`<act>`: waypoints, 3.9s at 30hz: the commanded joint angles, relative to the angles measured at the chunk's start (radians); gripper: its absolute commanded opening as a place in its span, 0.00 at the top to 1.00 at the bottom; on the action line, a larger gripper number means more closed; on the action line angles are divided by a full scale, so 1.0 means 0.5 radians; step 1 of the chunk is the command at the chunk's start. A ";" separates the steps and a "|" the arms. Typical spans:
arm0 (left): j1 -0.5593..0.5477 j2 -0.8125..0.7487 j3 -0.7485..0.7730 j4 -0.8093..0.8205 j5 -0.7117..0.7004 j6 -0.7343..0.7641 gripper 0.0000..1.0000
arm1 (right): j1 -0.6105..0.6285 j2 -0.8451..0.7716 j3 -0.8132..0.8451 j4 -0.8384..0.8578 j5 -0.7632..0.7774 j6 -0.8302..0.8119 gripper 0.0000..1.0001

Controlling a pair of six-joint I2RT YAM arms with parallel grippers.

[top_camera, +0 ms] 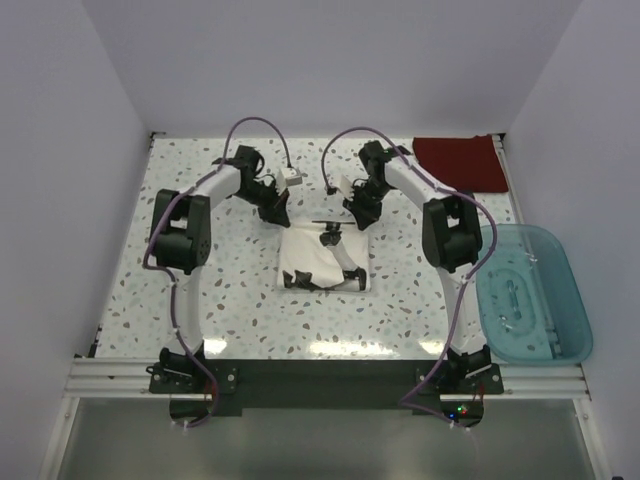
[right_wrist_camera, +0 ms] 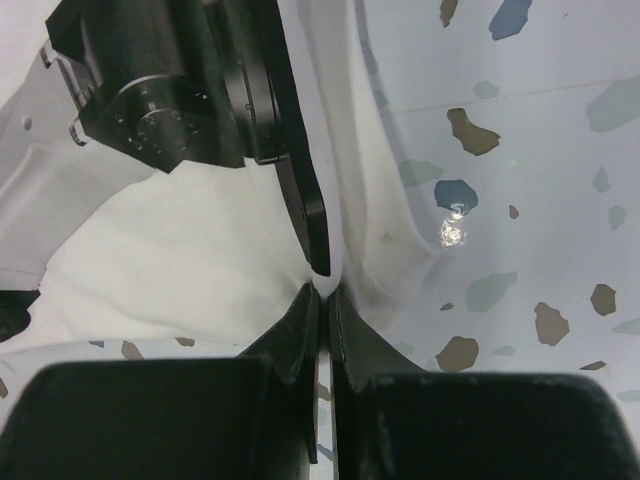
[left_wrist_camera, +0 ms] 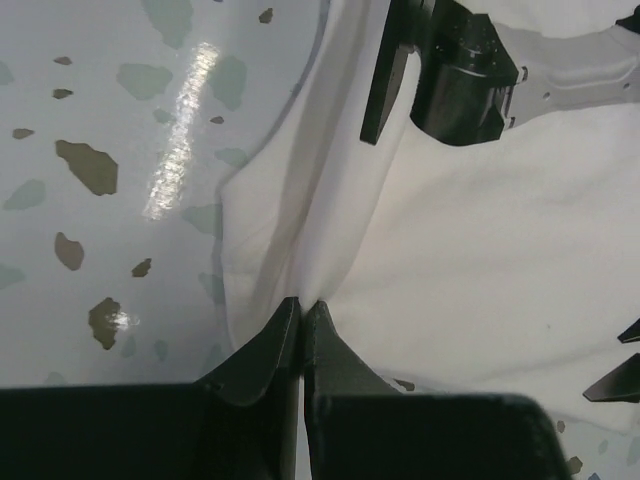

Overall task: Fold and stack the t-shirts
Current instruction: Fold the tshirt, then neatly place the folded tshirt to the corner

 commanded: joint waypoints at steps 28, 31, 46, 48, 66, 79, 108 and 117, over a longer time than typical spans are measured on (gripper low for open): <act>0.412 -0.322 -0.162 0.881 0.081 -0.995 0.60 | -0.115 -0.404 0.096 0.577 0.155 1.079 0.55; 0.342 -0.506 -0.313 0.847 0.179 -0.992 0.61 | -0.109 -0.533 -0.097 0.547 -0.204 1.272 0.66; 0.118 -0.112 -0.437 1.271 0.219 -1.645 0.67 | -0.093 0.003 -0.139 0.844 -0.644 1.779 0.86; 0.148 0.006 -0.332 1.262 0.210 -1.673 0.67 | -0.105 0.141 -0.055 0.859 -0.562 1.751 0.86; 0.020 -0.905 -1.002 0.997 0.639 -1.743 0.58 | 0.133 -0.846 -0.919 1.209 -0.883 2.349 0.58; 0.022 -0.161 -1.096 0.918 0.618 -1.781 0.56 | 0.073 -0.337 -1.269 1.378 -0.978 2.494 0.62; -0.228 -1.192 -0.947 0.929 -0.404 -0.578 0.52 | -0.461 -1.374 -1.184 0.767 -0.218 2.036 0.55; -1.060 -1.179 -1.599 2.117 -0.925 0.125 0.44 | -0.461 -1.527 -1.441 0.973 -0.042 2.417 0.44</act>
